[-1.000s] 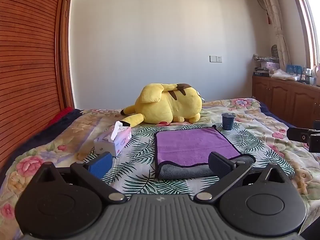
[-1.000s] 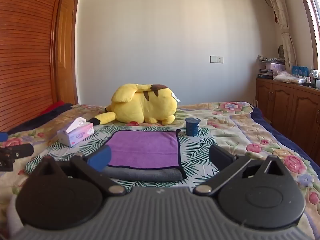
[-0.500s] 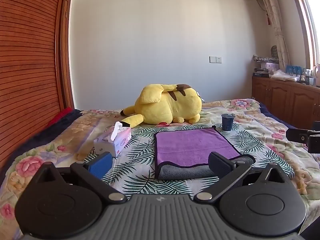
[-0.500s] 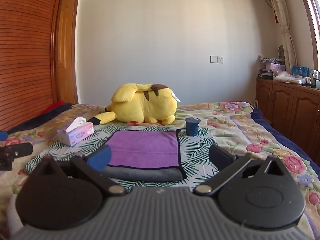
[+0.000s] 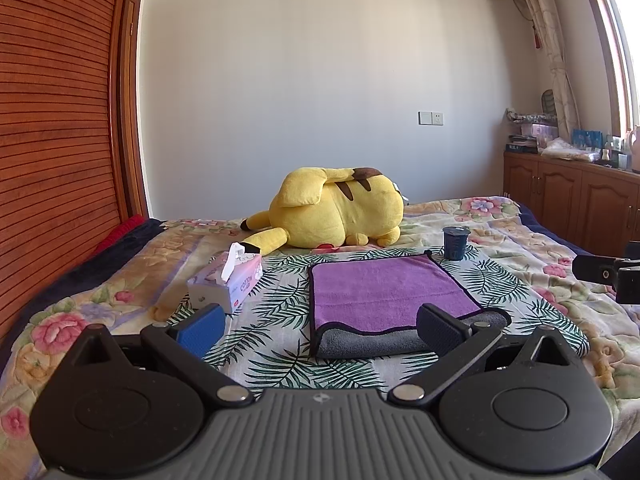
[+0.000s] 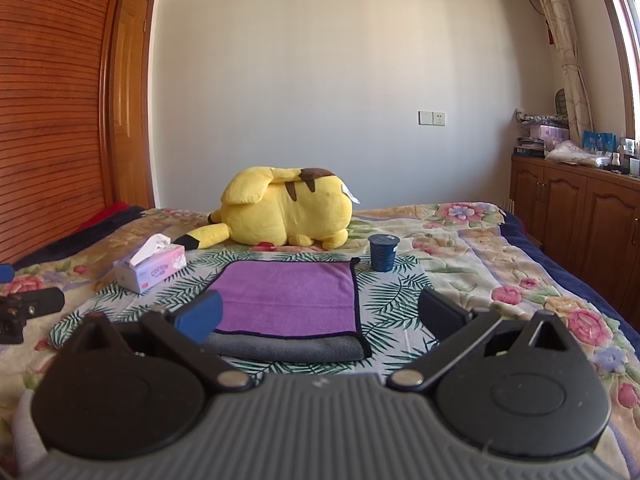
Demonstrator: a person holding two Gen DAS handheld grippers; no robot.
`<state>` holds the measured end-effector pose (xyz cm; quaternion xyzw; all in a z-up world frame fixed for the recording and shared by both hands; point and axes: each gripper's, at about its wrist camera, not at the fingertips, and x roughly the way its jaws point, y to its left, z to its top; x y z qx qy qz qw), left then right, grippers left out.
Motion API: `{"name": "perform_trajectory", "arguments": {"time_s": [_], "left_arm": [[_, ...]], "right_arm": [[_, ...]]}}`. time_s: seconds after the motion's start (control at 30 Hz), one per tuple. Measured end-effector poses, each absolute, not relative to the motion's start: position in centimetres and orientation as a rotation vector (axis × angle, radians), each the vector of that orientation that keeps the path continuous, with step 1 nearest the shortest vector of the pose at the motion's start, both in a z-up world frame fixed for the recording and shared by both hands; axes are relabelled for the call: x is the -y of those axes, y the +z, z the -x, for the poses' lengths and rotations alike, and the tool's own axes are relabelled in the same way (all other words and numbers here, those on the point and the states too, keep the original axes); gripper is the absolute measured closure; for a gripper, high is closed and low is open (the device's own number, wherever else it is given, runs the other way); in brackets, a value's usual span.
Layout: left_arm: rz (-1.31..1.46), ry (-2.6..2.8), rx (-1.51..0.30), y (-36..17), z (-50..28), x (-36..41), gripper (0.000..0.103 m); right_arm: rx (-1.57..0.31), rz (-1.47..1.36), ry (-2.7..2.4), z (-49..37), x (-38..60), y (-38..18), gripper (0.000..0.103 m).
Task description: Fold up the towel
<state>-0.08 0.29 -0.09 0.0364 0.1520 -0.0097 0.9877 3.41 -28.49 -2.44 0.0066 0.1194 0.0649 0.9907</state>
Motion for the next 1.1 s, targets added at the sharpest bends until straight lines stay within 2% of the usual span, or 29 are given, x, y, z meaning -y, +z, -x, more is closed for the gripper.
{"name": "perform_trajectory", "arguments": {"time_s": [1.1], "left_arm": [[-0.074, -0.018, -0.306, -0.03, 0.13, -0.19, 0.019]], "right_arm": [[-0.243, -0.012, 0.131, -3.55, 28.39, -2.52, 0.000]]}}
